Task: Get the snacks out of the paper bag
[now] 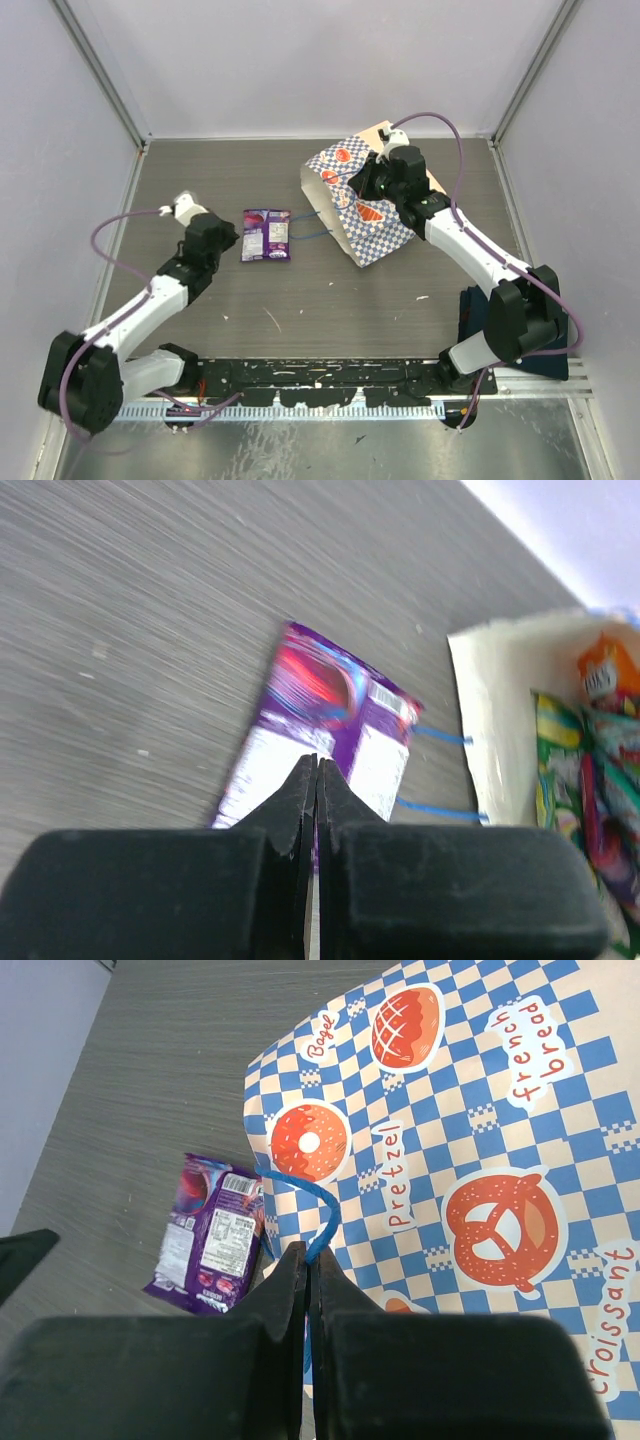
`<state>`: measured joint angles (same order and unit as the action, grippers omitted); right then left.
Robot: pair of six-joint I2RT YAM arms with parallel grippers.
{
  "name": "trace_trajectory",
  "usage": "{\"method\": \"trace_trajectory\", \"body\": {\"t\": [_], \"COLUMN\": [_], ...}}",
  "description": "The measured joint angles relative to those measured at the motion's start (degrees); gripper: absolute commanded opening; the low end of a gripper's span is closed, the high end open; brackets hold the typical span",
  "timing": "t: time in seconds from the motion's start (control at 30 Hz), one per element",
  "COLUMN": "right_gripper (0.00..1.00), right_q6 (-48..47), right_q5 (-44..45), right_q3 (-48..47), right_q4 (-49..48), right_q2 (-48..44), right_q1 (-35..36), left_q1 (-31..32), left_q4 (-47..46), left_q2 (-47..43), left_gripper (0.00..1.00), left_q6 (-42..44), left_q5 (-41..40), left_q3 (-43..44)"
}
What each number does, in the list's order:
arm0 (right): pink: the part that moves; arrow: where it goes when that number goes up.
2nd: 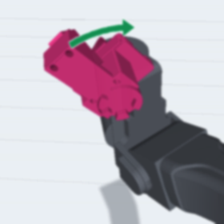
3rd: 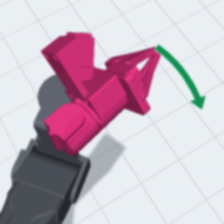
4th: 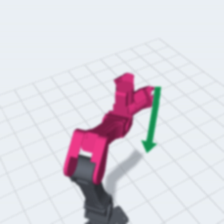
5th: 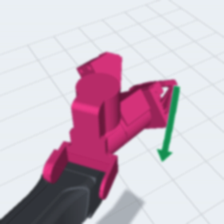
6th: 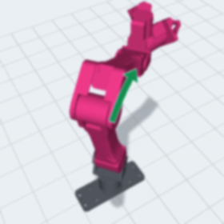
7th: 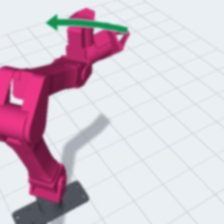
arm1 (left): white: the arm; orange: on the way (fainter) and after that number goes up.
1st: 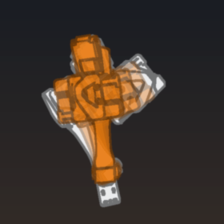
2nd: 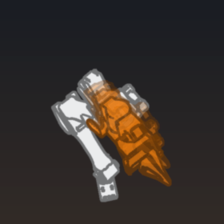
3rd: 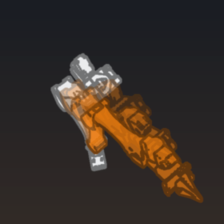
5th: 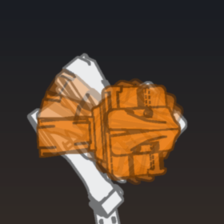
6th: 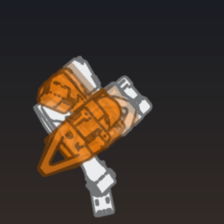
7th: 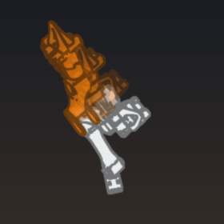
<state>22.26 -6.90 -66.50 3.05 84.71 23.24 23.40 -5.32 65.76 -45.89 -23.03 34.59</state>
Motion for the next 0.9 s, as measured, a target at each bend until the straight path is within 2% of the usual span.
{"method": "trace_trajectory", "body": {"t": [0.23, 0.4, 0.43, 0.53, 0.6, 0.63, 0.9], "right_gripper": [0.01, 0.01, 0.01, 0.01, 0.04, 0.06, 0.08], "right_q6": [0.6, 0.6, 0.6, 0.6, 0.6, 0.6, 0.6], "right_q5": [-0.1, -0.2, -0.2, -0.2, -0.3, -0.3, -0.3], "right_q3": [0.0, 0.0, 0.0, 0.0, 0.0, 0.0, 0.2], "right_q4": [-0.4, -0.5, -0.5, -0.5, -0.5, -0.5, -0.5], "right_q2": [0.0, 0.0, 0.0, 0.0, 0.0, 0.0, -0.2], "right_q1": [0.0, 0.0, 0.0, 0.0, 0.0, 0.0, 0.0], "left_q1": [-9.3, -13.2, -13.7, -14.7, -14.8, -14.8, -14.8], "left_q4": [7.4, 12.6, 13.3, 14.5, 15.2, 15.9, 19.9], "left_q2": [-13.2, -16.5, -16.5, -15.5, -13.2, -11.4, -0.8], "left_gripper": [0.0, 0.02, 0.12, 0.74, 0.93, 0.98, 0.98], "left_q6": [2.3, 5.1, 5.5, 7.2, 8.6, 8.9, 13.9], "left_q5": [-3.5, -5.0, -4.3, 0.5, 4.7, 6.9, 16.3], "left_q3": [-1.0, 0.0, 0.4, 1.5, 2.5, 3.4, 7.6]}}
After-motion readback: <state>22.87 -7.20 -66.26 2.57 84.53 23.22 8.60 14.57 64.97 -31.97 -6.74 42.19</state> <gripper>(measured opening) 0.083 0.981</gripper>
